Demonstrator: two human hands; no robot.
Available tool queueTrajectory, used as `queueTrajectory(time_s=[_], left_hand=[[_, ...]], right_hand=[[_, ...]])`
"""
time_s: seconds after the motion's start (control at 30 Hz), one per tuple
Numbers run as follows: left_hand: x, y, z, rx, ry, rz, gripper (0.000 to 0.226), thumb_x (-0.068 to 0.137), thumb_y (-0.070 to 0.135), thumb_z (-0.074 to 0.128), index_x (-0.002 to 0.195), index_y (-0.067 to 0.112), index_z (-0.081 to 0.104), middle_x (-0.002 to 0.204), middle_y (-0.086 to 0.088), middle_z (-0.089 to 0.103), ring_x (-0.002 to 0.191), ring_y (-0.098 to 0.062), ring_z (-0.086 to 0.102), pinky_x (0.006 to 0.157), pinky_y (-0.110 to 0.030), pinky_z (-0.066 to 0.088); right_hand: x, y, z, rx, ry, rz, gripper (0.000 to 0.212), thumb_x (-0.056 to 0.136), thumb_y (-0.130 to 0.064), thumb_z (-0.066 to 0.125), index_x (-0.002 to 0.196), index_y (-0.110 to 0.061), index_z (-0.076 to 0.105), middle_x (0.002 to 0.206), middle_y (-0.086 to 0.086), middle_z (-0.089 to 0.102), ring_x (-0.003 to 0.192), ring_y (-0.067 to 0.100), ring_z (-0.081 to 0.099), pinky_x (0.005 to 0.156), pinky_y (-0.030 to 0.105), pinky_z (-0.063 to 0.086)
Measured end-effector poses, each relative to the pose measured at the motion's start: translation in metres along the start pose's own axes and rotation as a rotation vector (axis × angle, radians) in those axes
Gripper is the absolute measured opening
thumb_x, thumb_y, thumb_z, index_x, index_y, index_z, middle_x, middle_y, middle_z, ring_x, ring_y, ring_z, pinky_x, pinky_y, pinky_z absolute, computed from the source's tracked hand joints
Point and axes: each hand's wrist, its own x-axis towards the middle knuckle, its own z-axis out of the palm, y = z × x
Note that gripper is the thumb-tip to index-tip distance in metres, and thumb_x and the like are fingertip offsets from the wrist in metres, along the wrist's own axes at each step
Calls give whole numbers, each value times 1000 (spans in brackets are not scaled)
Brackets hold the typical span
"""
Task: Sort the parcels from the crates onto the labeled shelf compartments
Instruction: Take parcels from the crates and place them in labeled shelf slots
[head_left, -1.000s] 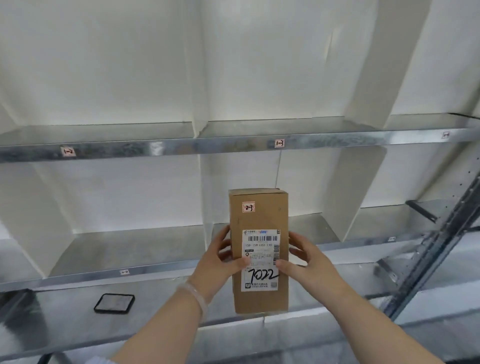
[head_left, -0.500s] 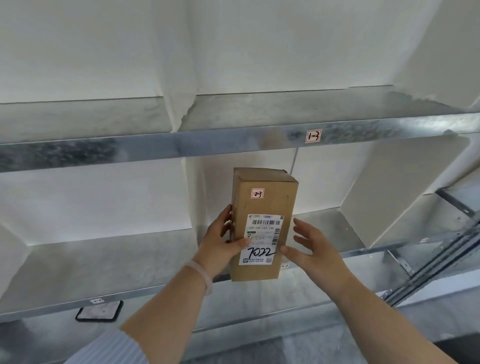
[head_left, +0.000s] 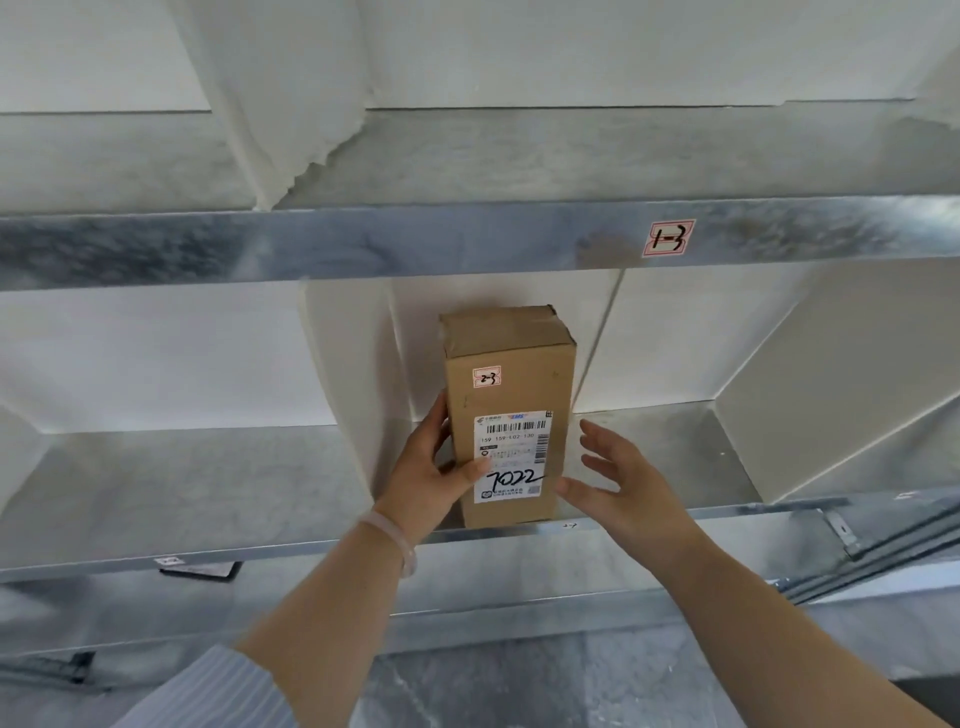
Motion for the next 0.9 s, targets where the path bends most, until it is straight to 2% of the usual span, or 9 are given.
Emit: queueTrajectory(time_s=[0.13, 0.27, 0.33, 0.43, 0.57, 0.73, 0.9], left_hand=[[0, -7, 0, 34, 4, 15, 73, 88, 7, 72, 148, 33, 39, 128, 12, 66, 128, -14, 56, 99, -44, 54], [-8, -9, 6, 58, 49, 33, 63, 89, 6, 70, 141, 34, 46, 118, 21, 69, 120, -8, 60, 88, -21, 56], [-12, -12, 9, 57, 80, 32, 66, 87, 8, 74, 143, 28, 45, 117, 21, 69, 117, -2, 61, 83, -13, 53], [-15, -14, 13, 72, 102, 27, 73, 83, 12, 79, 145, 27, 43, 118, 22, 69, 113, 6, 60, 83, -11, 51], [-16, -15, 17, 130, 120, 19, 60, 87, 13, 75, 137, 32, 49, 112, 32, 67, 108, 13, 58, 78, -5, 48], [-12, -17, 18, 166, 197, 20, 52, 90, 13, 71, 133, 33, 52, 109, 31, 67, 109, 10, 59, 84, -5, 46], [-13, -18, 25, 192, 221, 35, 52, 90, 15, 70, 135, 32, 51, 112, 32, 66, 111, 11, 57, 84, -8, 48]], right_hand=[[4, 0, -2, -23, -32, 10, 82, 73, -43, 78, 144, -33, 37, 143, -12, 47, 127, 11, 49, 107, 38, 43], [5, 1, -2, -40, -61, -2, 79, 77, -38, 77, 145, -31, 37, 145, -11, 47, 128, 11, 49, 108, 40, 43], [6, 1, -1, -56, -81, -11, 74, 79, -35, 77, 143, -32, 39, 142, -13, 47, 128, 11, 49, 106, 37, 43], [10, 1, 0, -89, -106, -28, 68, 80, -35, 77, 139, -34, 45, 138, -17, 52, 126, 9, 51, 99, 29, 43], [14, 1, -1, -90, -119, -22, 70, 79, -36, 78, 140, -34, 43, 139, -16, 52, 126, 10, 50, 103, 36, 43], [15, 1, -3, -104, -124, -2, 75, 78, -40, 78, 142, -38, 38, 132, -20, 47, 126, 8, 48, 106, 38, 42], [16, 5, -6, -99, -134, -15, 77, 77, -38, 79, 142, -37, 38, 140, -16, 48, 127, 10, 49, 106, 38, 42]])
